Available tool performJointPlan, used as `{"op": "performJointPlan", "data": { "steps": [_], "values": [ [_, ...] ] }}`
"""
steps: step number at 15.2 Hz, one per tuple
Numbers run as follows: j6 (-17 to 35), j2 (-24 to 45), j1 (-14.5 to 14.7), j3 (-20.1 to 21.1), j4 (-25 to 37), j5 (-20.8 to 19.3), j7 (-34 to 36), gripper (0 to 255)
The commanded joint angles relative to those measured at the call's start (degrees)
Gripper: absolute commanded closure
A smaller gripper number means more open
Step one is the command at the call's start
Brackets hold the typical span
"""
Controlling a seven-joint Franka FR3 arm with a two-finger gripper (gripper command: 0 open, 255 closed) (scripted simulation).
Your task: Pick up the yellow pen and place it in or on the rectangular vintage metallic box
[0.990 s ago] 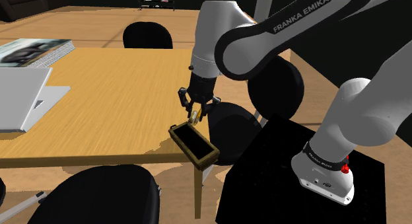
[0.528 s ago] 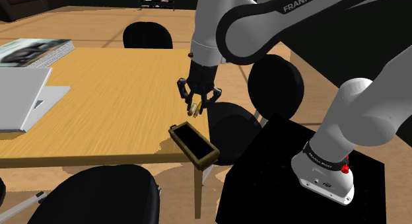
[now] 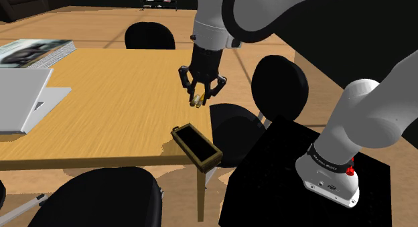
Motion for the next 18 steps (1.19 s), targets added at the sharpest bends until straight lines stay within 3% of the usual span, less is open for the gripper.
{"op": "performJointPlan", "data": {
  "steps": [1,8,18],
  "values": [
    [-1.4,-0.4,-0.1,-0.3,1.0,-0.1,0.0,255],
    [-1.7,0.8,3.0,7.1,4.2,0.2,10.5,255],
    [6.6,3.8,3.1,8.5,-1.2,0.3,10.4,255]
  ]
}}
